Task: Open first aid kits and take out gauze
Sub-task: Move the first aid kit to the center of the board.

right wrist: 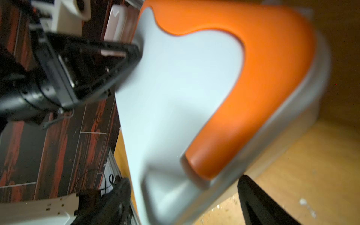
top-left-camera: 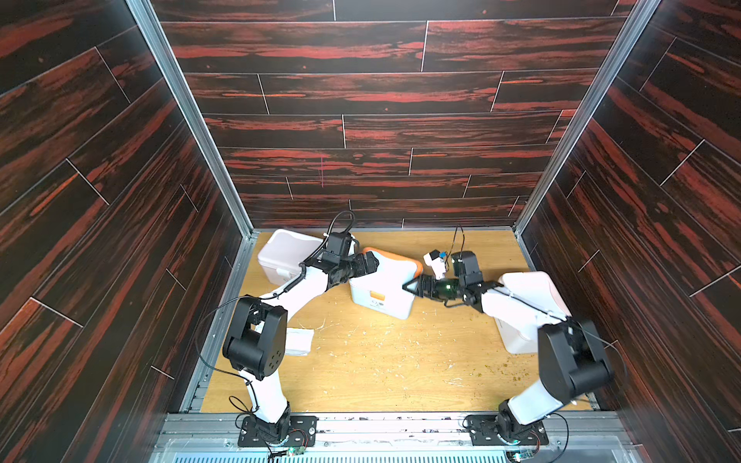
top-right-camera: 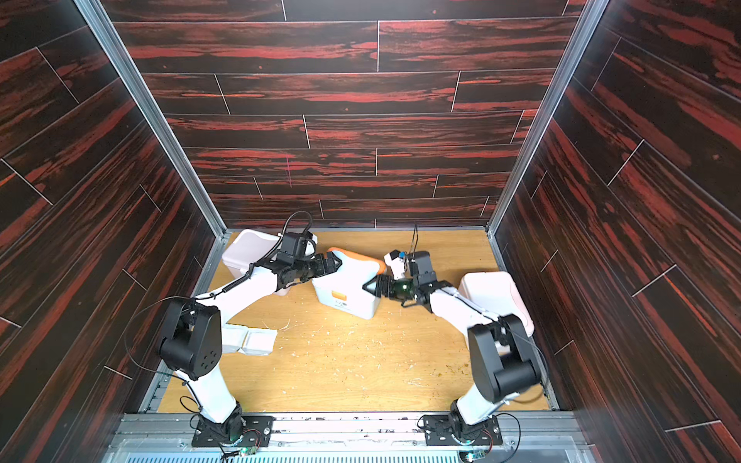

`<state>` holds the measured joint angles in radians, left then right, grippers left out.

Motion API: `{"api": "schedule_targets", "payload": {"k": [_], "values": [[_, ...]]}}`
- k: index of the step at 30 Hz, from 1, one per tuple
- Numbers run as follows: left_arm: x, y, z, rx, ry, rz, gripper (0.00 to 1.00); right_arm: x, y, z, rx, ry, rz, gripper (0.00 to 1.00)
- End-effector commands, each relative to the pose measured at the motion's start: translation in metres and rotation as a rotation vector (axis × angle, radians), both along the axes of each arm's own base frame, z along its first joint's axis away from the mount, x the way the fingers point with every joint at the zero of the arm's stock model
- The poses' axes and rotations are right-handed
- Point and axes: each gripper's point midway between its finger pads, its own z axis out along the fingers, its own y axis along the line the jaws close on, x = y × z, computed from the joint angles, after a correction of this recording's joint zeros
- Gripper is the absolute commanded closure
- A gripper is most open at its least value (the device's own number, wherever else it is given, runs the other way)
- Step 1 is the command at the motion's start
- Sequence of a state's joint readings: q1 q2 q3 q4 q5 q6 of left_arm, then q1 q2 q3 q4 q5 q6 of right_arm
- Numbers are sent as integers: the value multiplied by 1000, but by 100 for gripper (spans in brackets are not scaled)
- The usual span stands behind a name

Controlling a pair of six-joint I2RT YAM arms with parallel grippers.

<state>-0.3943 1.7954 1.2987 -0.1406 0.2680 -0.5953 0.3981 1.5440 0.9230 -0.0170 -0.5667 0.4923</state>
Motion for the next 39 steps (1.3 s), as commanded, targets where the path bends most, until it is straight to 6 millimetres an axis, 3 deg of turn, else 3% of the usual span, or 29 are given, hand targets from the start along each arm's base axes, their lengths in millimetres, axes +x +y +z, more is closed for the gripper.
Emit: {"api": "schedule_targets", "payload": {"k": [1,4,8,15,19,26,31,35,39], "values": [[-41,-38,-4,-74,74,-97,2,-48,18,24,75,-52,107,12],[-45,-31,7,-67,43,-73,2,-61,-4,3,-18,-10,15,10],[-45,3,14,34,-2,26,1,-67,-44,-25,-225,36,-128,6],[-72,49,27,64,-26,129,1,-60,-58,11,-293,-67,-168,1],[-100,61,35,37,-29,148,1,-31,-63,34,-329,-129,-214,1],[-140,32,45,-142,-31,99,2,34,-43,59,-232,-160,-202,3],[-142,24,37,-170,-33,93,1,67,-26,44,-212,-127,-155,7],[-135,21,33,-156,-45,90,0,71,-21,26,-236,-73,-121,11],[-124,20,30,-167,-53,104,0,49,-20,23,-224,-57,-86,12]]}}
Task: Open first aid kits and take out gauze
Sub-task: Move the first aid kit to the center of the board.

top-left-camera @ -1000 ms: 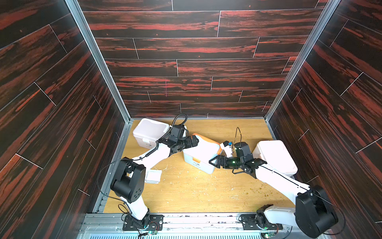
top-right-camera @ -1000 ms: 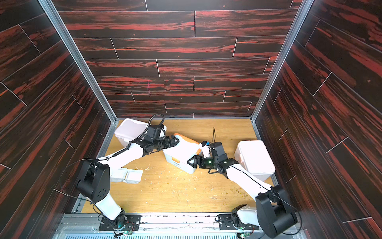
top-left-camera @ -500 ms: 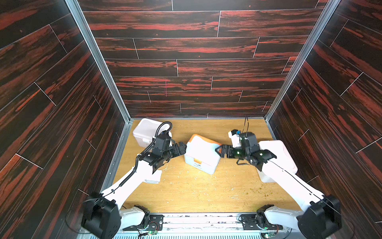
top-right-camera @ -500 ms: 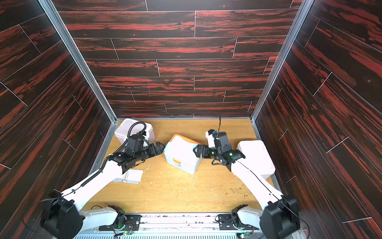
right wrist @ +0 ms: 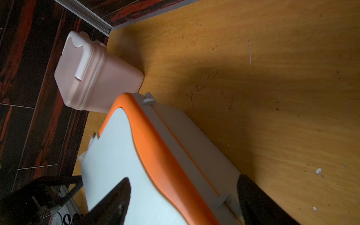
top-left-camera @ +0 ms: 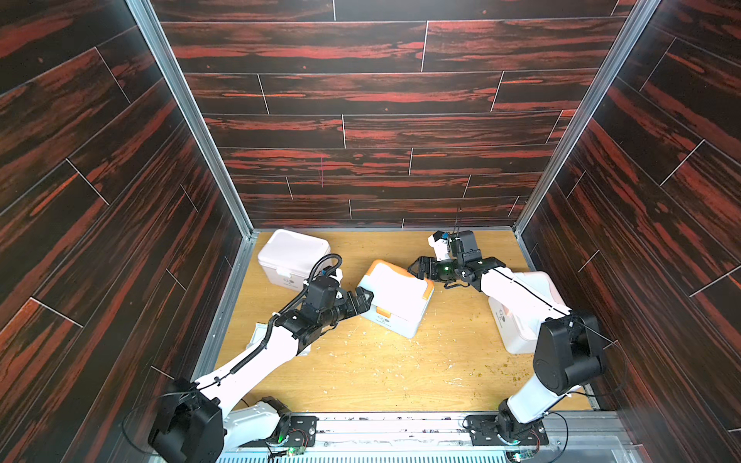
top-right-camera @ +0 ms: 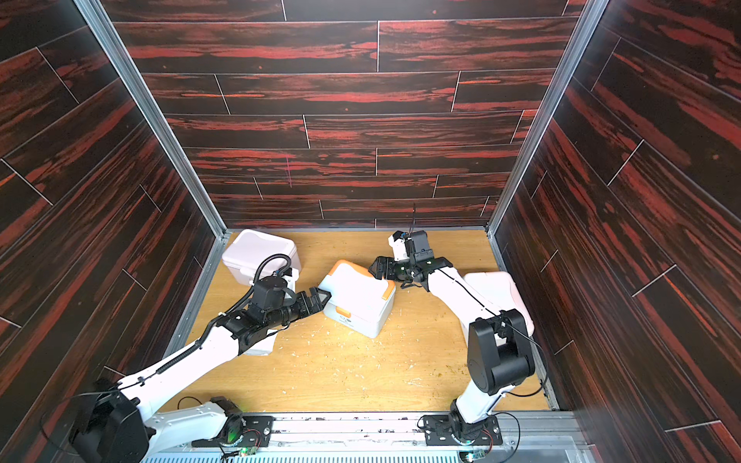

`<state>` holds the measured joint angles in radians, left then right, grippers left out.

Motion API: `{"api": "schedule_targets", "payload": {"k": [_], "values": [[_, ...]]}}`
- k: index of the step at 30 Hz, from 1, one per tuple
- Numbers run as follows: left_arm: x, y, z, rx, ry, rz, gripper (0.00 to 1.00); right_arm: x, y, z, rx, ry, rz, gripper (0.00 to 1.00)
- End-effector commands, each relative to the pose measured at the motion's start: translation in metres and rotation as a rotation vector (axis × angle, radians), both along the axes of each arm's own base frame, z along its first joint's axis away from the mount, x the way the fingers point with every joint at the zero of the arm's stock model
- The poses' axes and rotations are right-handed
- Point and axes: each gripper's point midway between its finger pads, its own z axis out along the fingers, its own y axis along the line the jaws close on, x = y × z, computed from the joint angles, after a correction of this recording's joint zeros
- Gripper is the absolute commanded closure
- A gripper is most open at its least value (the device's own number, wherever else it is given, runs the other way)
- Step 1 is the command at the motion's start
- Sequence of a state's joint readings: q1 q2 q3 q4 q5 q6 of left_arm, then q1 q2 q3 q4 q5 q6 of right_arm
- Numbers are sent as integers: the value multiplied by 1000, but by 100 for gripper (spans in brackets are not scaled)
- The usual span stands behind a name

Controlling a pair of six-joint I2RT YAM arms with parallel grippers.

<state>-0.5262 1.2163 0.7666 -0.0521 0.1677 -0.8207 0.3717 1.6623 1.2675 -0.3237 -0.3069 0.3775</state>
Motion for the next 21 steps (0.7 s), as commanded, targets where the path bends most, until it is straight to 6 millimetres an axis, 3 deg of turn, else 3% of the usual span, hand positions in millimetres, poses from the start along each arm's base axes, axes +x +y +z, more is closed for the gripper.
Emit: {"api": "schedule_targets", "payload": {"k": [1,5,13,16,21], "values": [[13,-1,4,-28,-28,25,0,-28,6,-1,25,33,78,12],[22,-1,-1,-37,-17,22,0,-63,4,3,50,42,117,12],[22,-18,-13,-62,44,-73,0,-141,20,9,158,75,266,12],[18,-24,-17,-93,58,-95,0,-147,14,6,149,74,238,12],[6,-49,-22,-141,89,-174,0,-132,-1,3,60,36,135,11]]}}
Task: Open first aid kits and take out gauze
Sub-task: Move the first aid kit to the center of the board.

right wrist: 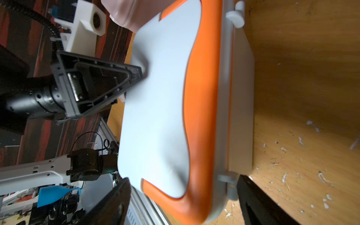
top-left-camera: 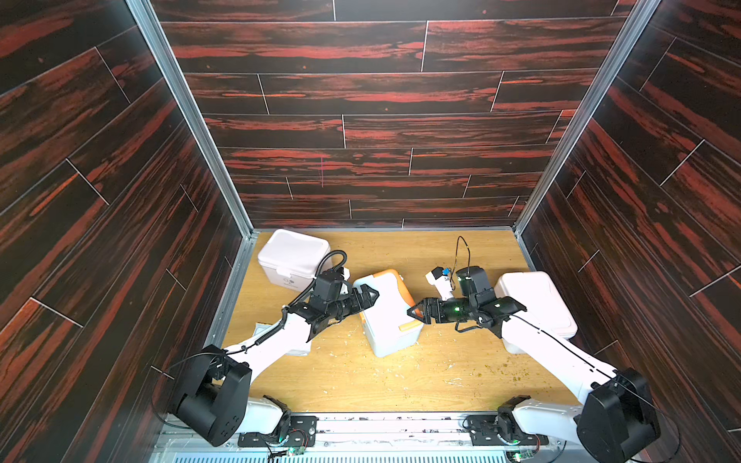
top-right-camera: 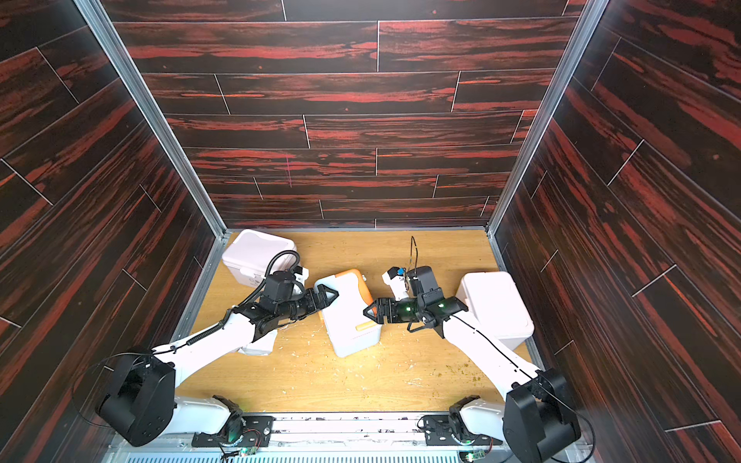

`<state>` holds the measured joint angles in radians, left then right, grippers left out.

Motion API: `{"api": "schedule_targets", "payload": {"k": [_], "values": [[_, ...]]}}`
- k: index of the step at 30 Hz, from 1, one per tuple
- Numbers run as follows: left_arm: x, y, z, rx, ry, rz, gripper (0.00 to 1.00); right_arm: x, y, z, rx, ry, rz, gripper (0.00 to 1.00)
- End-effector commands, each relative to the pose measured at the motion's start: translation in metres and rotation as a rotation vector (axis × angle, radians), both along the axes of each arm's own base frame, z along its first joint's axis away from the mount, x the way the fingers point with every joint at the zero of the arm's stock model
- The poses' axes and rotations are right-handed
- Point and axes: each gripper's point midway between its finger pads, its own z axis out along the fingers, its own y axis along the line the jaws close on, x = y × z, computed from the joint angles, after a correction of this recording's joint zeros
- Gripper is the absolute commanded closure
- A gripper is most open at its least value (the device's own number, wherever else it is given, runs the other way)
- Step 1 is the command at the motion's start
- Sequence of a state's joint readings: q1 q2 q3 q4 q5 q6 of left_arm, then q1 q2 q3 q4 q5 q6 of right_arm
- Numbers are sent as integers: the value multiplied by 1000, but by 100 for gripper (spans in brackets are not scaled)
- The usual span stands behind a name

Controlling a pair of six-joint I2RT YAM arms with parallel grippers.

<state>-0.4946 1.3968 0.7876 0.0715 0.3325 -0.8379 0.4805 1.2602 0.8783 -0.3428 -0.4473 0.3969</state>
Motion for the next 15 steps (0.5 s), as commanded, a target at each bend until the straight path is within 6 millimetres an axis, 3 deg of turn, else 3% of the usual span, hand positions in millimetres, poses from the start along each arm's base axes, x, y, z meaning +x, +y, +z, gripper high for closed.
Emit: {"api": "schedule_targets", "payload": {"k": [1,6,15], "values": [[-11,-30,7,-72,5,-94,0,7,-11,4,-49,-27,-71,11],[-22,-52,9,-70,-9,-132,0,21,-29,-2,-144,-67,-168,9],[-44,-99,11,-95,-18,-214,0,13,-38,0,-153,-74,-193,8]]}}
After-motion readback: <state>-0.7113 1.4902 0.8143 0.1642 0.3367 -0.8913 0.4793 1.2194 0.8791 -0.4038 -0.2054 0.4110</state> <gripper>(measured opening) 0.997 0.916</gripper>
